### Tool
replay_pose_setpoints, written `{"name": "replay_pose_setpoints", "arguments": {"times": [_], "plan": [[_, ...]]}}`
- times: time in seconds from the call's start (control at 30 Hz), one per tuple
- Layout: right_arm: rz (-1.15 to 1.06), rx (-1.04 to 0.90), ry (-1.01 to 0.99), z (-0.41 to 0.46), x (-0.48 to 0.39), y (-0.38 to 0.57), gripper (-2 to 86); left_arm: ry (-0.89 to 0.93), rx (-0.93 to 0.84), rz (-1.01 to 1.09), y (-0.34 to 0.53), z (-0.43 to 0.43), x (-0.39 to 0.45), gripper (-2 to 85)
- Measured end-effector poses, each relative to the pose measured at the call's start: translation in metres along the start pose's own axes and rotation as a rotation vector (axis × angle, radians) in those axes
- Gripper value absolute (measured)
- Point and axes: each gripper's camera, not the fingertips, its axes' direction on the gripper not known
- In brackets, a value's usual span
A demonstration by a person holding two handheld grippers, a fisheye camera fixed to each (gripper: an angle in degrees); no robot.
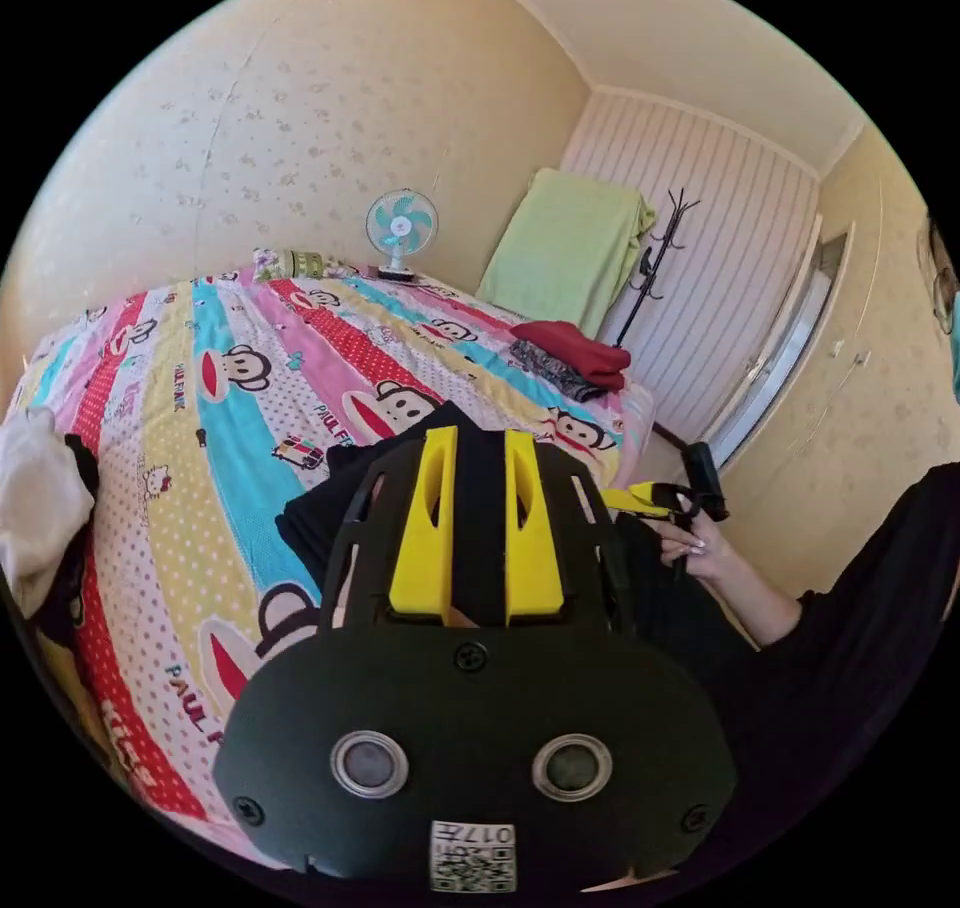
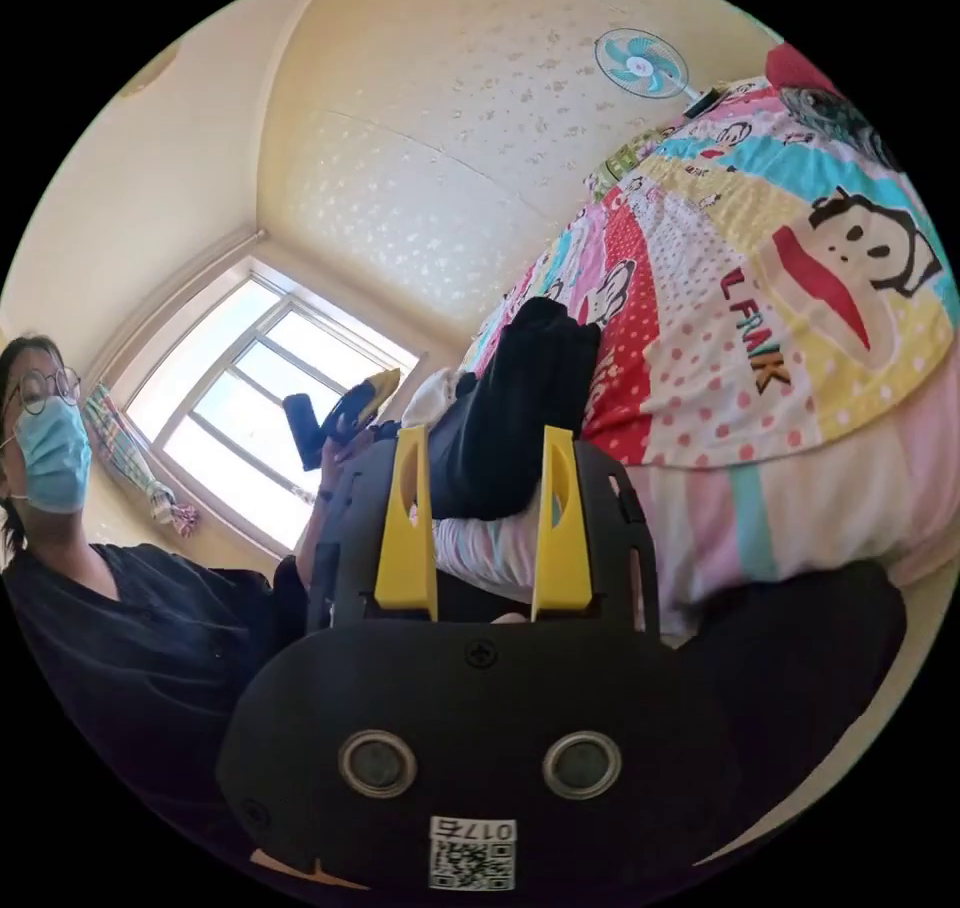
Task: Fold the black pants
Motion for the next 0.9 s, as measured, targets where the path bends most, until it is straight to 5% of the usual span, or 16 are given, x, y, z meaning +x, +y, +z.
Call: {"name": "replay_pose_setpoints", "arguments": {"times": [0.1, 0.13, 0.3, 0.5, 0.67, 0.9], "plan": [[0.066, -0.014, 0.001, 0.040, 0.008, 0.039, 16.6, -0.052, -0.447, -0.113, -0.010, 0.127, -0.048, 8.0], [0.075, -0.035, 0.017, 0.056, 0.007, 0.049, 18.6, -0.024, -0.464, -0.126, -0.005, 0.140, -0.057, 7.9], [-0.068, 0.058, 0.146, 0.082, -0.018, 0.057, 24.0, 0.230, -0.302, -0.393, 0.032, 0.126, -0.139, 2.0], [-0.069, 0.212, 0.083, 0.091, -0.040, 0.064, 25.9, 0.473, -0.201, -0.538, 0.061, 0.115, -0.196, -0.8], [0.016, 0.211, 0.274, 0.101, -0.045, 0.061, 26.6, 0.640, -0.118, -0.641, 0.084, 0.104, -0.231, -1.0], [-0.059, 0.260, 0.248, 0.116, -0.031, 0.043, 26.6, 0.580, -0.104, -0.607, 0.085, 0.068, -0.232, -1.0]]}}
